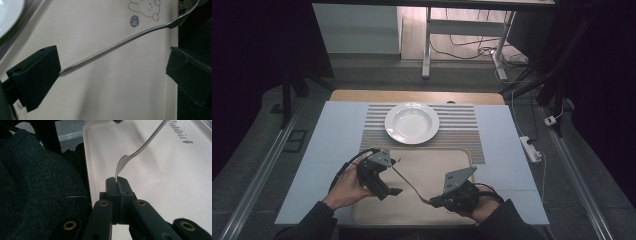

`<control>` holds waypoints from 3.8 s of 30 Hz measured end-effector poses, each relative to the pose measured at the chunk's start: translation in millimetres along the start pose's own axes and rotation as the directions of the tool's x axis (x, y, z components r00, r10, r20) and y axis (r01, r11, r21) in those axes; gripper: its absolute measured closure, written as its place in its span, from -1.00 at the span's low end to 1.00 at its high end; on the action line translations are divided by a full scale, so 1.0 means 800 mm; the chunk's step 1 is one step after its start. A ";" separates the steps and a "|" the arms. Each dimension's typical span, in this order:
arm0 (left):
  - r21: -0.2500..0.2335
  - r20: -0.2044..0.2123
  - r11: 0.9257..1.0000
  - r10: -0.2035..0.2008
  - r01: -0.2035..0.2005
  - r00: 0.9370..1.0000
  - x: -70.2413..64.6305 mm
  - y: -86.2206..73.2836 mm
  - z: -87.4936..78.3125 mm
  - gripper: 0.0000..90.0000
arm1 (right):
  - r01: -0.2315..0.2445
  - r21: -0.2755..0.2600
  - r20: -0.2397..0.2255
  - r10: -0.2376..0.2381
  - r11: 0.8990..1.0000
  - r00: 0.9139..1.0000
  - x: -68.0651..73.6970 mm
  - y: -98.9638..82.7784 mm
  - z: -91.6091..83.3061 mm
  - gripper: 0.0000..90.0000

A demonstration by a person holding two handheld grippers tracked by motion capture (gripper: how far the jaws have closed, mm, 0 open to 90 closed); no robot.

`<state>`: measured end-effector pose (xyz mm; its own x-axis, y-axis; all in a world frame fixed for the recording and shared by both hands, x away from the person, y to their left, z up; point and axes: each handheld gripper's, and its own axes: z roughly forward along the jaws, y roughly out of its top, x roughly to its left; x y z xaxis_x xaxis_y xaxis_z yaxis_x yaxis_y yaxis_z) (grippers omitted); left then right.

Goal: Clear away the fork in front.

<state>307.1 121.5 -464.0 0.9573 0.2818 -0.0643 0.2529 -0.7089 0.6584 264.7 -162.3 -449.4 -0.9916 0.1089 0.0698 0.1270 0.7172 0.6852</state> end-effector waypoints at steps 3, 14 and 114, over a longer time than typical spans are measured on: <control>0.002 0.037 1.000 0.023 -0.023 0.999 0.000 0.005 0.005 -0.97 | 0.015 0.005 -0.010 -0.015 1.000 1.000 0.000 0.001 0.001 0.99; 0.081 0.109 0.983 0.153 -0.162 0.982 -0.005 0.021 0.019 -0.65 | 0.046 0.021 -0.047 -0.045 0.999 0.998 0.001 0.006 0.004 0.99; 0.206 -0.212 0.866 -0.414 0.455 0.885 0.003 -0.028 -0.014 0.92 | -0.306 -0.175 0.343 0.350 0.936 0.872 0.003 -0.073 -0.061 -1.00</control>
<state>302.4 145.0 -470.6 0.7128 0.6803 -0.1707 0.6836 -0.6193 0.3862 254.1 -237.3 -453.6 -0.8117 0.5817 0.0518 0.4182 0.5169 0.7469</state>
